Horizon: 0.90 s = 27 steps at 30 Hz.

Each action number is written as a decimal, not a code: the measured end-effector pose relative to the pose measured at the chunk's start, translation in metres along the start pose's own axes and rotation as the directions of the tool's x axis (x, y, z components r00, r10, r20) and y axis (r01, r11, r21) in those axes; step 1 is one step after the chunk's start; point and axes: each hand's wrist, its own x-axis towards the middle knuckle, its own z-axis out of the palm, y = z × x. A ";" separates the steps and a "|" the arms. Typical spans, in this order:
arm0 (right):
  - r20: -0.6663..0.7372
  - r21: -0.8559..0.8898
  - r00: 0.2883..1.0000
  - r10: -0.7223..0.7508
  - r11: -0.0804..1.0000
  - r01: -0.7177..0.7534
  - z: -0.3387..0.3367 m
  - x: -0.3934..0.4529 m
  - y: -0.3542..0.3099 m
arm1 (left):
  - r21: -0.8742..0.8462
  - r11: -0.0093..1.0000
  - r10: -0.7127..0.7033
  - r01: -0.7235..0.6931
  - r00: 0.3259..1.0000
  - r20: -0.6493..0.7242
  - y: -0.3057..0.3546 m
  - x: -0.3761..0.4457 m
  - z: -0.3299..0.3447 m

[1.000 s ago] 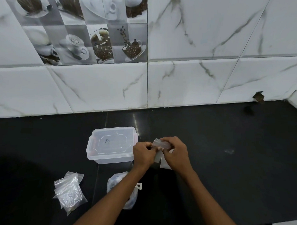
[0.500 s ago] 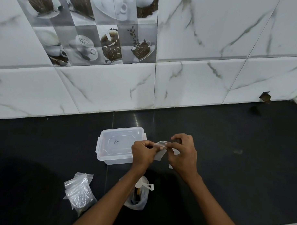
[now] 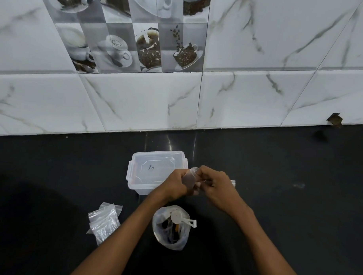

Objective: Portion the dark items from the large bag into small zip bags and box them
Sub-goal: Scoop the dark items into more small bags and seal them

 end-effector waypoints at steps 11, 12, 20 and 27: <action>-0.204 0.336 0.973 0.103 0.942 -0.029 0.023 -0.017 -0.031 | -0.129 0.990 -0.068 0.064 0.997 -0.025 -0.015 -0.037 -0.025; -0.234 0.254 0.963 0.136 0.964 -0.074 0.029 -0.022 -0.027 | -0.162 0.984 -0.096 0.078 0.990 -0.107 -0.021 -0.041 -0.026; 0.114 -0.353 0.934 0.339 0.892 -0.281 0.065 -0.060 -0.012 | -0.107 0.923 -0.353 0.370 0.702 -0.618 -0.062 -0.084 -0.009; 0.049 -0.294 0.957 0.286 0.920 -0.260 0.075 -0.064 -0.004 | -0.007 0.843 -0.444 0.539 0.687 -0.575 -0.076 -0.092 0.012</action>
